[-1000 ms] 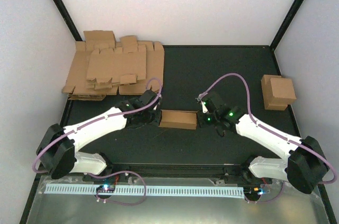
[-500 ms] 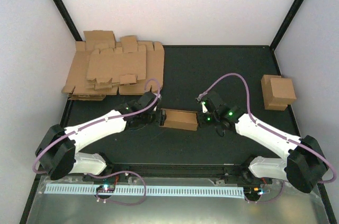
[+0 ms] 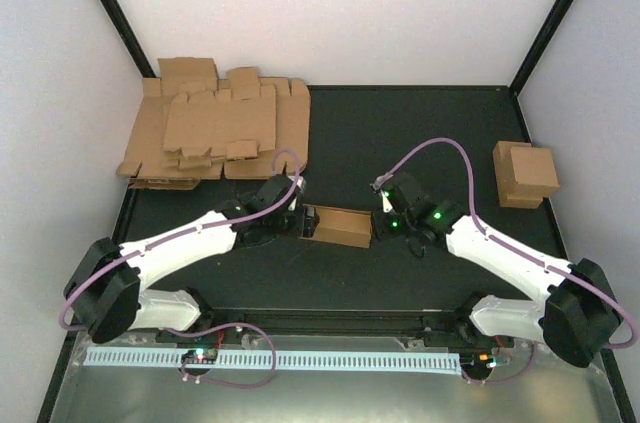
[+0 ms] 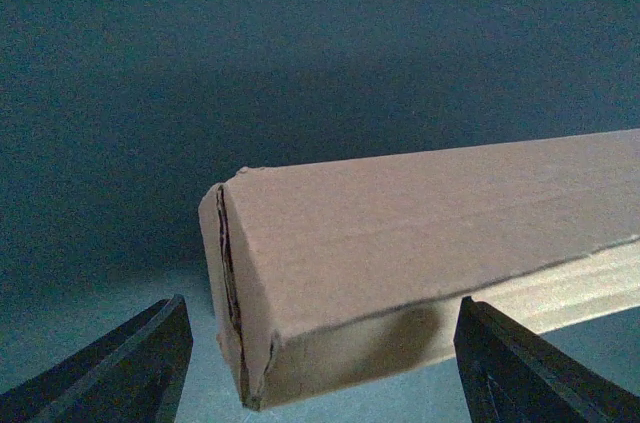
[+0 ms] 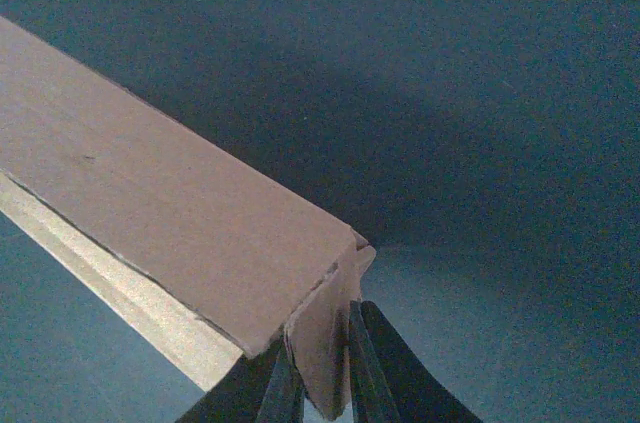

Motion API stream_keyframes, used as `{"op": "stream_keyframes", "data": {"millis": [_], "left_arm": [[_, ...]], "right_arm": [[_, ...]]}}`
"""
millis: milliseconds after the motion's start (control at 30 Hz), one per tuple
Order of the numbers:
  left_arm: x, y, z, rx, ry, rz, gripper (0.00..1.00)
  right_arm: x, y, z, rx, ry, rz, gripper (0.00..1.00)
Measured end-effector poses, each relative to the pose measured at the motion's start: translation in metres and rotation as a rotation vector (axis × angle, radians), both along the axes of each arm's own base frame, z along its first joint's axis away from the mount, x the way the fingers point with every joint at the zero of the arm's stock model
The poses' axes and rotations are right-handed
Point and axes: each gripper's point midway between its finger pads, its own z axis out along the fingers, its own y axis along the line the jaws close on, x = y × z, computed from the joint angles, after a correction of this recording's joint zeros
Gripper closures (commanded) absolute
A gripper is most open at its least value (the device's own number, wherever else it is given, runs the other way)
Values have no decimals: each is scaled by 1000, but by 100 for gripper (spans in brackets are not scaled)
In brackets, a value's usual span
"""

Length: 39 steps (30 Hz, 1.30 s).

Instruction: Fold the paper box

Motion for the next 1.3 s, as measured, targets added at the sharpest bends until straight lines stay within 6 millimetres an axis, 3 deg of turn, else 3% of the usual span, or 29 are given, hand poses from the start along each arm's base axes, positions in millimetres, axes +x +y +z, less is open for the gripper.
{"op": "stream_keyframes", "data": {"millis": [167,433,667,1300], "left_arm": [[2,-2,-9,8,19,9,25],[4,-4,-10,-3,18,20,27],[5,-5,-11,-12,15,25,28],[5,-7,-11,-19,0,43,30]], "right_arm": [[-1,-1,-1,-3,5,0,84],[-4,-1,-1,-1,23,-5,88],[-4,2,13,12,44,-11,93],[-9,6,11,15,162,-67,98]]}}
